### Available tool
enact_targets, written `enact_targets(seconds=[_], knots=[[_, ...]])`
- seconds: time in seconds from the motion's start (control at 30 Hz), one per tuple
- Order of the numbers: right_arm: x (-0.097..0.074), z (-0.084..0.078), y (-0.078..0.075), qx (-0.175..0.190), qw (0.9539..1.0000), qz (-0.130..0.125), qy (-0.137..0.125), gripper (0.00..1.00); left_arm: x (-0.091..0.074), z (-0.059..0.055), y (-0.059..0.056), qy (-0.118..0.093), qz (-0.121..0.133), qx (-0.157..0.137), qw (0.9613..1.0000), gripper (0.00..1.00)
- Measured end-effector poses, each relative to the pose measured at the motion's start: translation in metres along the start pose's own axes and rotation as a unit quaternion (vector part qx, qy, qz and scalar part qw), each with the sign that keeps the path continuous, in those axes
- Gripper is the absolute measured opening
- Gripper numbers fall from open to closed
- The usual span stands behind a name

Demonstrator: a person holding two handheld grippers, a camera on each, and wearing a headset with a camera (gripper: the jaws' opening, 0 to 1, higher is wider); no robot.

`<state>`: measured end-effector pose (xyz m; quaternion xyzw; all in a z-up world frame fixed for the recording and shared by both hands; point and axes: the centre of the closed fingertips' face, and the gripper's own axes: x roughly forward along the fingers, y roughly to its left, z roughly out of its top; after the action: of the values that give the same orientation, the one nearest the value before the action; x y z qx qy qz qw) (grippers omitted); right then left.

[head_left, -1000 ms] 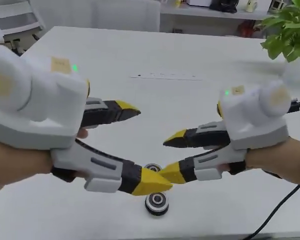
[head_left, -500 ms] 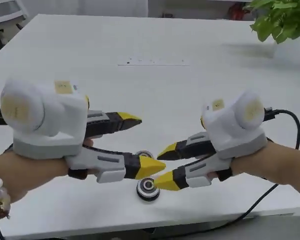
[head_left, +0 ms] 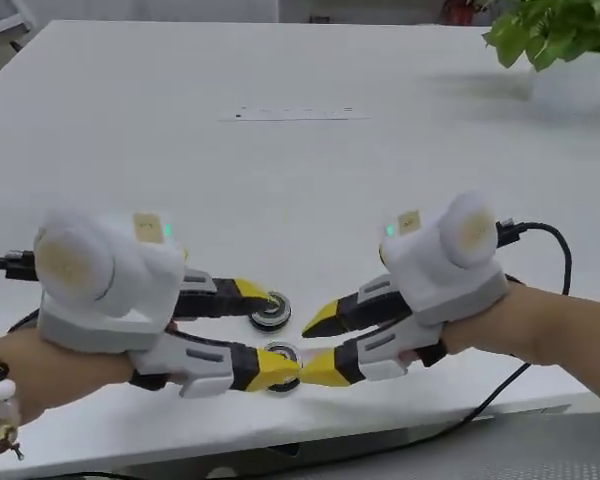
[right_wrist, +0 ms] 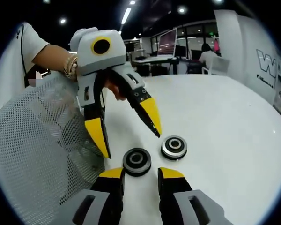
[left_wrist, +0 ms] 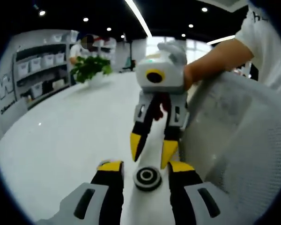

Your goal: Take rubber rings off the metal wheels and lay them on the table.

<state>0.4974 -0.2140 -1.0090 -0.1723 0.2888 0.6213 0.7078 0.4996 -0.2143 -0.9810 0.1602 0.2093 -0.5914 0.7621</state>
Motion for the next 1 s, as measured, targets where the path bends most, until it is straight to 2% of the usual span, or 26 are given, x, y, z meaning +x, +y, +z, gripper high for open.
enact_targets(seconds=[0.1, 0.2, 0.33, 0.47, 0.57, 0.7, 0.9, 0.93, 0.97, 1.0], knots=[[0.002, -0.004, 0.004, -0.006, 0.9999, 0.006, 0.01, 0.24, 0.005, -0.009, 0.003, 0.015, 0.0, -0.007, 0.9999, 0.32], [0.002, -0.004, 0.004, -0.005, 0.9999, 0.006, 0.011, 0.23, 0.005, -0.009, 0.006, 0.013, 0.007, -0.014, 0.9998, 0.3], [0.004, -0.002, 0.004, 0.0, 1.0, 0.008, 0.006, 0.21, 0.008, -0.011, 0.003, 0.018, 0.001, -0.013, 0.9998, 0.25], [0.006, -0.002, 0.004, 0.003, 0.9999, 0.008, 0.005, 0.2, 0.01, -0.016, -0.001, 0.026, -0.006, -0.018, 0.9995, 0.25], [0.008, -0.005, 0.005, 0.006, 0.9999, 0.01, 0.009, 0.19, 0.009, -0.018, -0.001, 0.026, -0.005, -0.019, 0.9995, 0.24], [0.008, -0.004, 0.004, 0.003, 0.9999, 0.006, 0.009, 0.19, 0.009, -0.02, 0.0, 0.025, -0.005, -0.014, 0.9996, 0.15], [0.009, -0.006, 0.002, -0.006, 0.9999, 0.002, 0.016, 0.18, 0.01, -0.02, 0.001, 0.025, -0.005, -0.015, 0.9996, 0.15], [0.01, -0.007, 0.001, -0.005, 0.9998, 0.0, 0.021, 0.17, 0.01, -0.02, 0.002, 0.025, -0.004, -0.012, 0.9996, 0.15], [0.01, -0.014, 0.0, 0.001, 0.9992, -0.004, 0.039, 0.12, 0.01, -0.02, 0.002, 0.025, -0.004, -0.011, 0.9996, 0.15], [0.011, -0.011, 0.002, 0.008, 0.9995, 0.002, 0.029, 0.11, 0.01, -0.02, 0.002, 0.025, -0.004, -0.009, 0.9996, 0.15]])
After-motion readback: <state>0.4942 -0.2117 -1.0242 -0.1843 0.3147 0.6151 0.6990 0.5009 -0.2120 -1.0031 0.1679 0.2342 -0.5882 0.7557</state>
